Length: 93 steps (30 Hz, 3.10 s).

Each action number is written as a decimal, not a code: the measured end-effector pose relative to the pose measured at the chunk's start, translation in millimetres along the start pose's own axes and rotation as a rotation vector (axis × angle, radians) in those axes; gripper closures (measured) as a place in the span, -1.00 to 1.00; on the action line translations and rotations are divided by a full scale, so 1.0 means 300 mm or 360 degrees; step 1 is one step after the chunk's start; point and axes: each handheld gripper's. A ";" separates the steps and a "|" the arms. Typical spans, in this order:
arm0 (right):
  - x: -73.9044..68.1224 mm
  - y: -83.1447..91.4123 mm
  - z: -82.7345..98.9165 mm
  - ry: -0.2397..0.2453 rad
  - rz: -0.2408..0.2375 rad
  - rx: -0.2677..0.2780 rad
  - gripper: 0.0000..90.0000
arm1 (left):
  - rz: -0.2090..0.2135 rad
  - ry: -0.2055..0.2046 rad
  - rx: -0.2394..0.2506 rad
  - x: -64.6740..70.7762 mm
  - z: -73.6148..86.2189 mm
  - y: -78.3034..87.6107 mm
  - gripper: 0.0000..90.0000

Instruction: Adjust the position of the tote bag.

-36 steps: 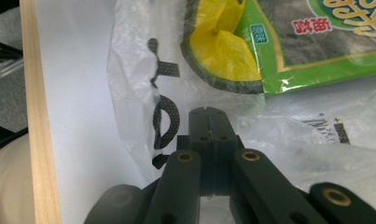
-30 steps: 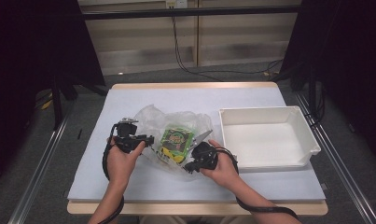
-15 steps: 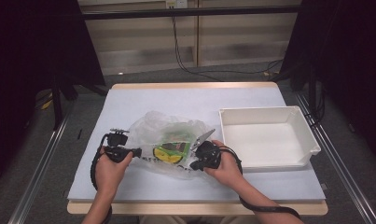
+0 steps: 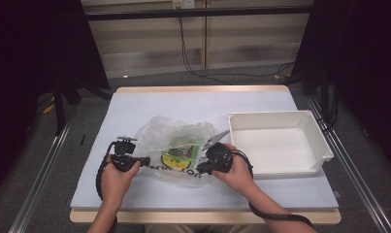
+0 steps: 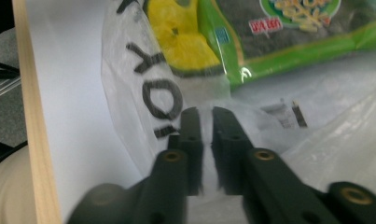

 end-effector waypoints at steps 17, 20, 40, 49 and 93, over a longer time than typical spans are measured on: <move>-0.054 -0.028 -0.122 -0.0014 -0.0018 0.0179 -0.11 | 0.0041 -0.0063 0.0024 0.051 -0.015 0.006 0.97; -0.066 -0.053 -0.137 -0.0003 -0.0036 0.0181 -0.16 | 0.0042 -0.0066 0.0022 0.054 -0.017 0.005 0.97; -0.084 -0.117 -0.108 0.0048 -0.0248 0.0018 1.00 | -0.0014 -0.0059 0.0304 0.072 -0.113 0.046 -0.28; -0.093 -0.110 -0.087 0.0063 -0.0250 0.0005 1.00 | -0.0038 -0.0101 0.0187 0.058 -0.146 0.003 0.33; -0.100 -0.186 -0.159 -0.0005 -0.0177 0.0063 1.00 | 0.0199 -0.0091 0.0122 0.126 -0.119 0.091 0.63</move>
Point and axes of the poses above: each handheld gripper's, and its own axes: y roughly backward along the jaws, z roughly out of its underside, x roughly to its right, and after that the axes turned 8 degrees about y, right-handed
